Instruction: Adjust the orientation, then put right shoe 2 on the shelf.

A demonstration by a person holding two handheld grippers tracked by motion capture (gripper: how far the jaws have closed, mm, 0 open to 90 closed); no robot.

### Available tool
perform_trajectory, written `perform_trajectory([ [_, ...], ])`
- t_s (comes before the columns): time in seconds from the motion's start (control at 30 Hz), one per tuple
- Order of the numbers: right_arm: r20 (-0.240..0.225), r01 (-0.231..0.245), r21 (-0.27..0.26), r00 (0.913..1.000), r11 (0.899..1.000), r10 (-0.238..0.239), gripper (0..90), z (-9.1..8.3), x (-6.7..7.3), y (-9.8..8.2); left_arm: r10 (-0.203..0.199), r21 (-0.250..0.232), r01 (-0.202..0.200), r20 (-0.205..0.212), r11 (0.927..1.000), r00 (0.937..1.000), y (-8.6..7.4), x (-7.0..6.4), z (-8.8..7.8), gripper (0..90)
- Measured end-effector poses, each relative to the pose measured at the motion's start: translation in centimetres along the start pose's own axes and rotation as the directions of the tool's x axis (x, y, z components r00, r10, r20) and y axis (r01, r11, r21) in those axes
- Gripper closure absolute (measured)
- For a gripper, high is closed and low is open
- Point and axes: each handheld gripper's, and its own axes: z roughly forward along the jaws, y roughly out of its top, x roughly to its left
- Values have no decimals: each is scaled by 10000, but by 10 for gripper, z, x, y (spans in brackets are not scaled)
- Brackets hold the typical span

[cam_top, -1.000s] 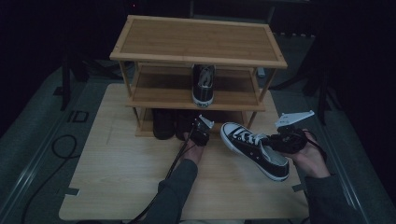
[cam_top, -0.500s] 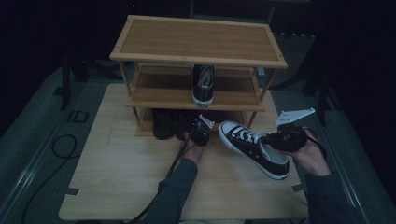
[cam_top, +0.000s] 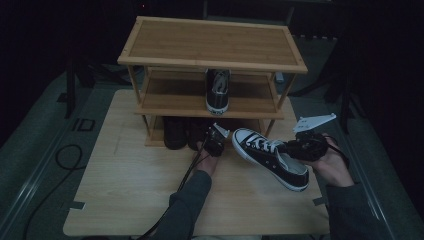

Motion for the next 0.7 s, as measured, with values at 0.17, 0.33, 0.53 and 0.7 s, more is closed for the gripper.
perform_trajectory([
  [0.17, -106, 34, -104, 9999, 9999, -35, 874, -3, 0, 3, 72, 43, -72, 12, 10000, 10000, 0, 0, 0, 900],
  [0.33, -72, 115, -149, 9999, 9998, -116, 874, -7, -1, 5, 59, 50, -59, 0, 10000, 10000, 0, 0, 0, 900],
  [0.53, -132, 90, -228, 9999, 9997, -93, 874, -13, -2, 7, 69, 66, -69, -1, 10000, 10000, 0, 0, 0, 900],
  [0.7, -146, 114, -236, 9998, 9997, -117, 874, -17, -3, 12, 61, 67, -61, 0, 10000, 10000, 0, 0, 0, 900],
])
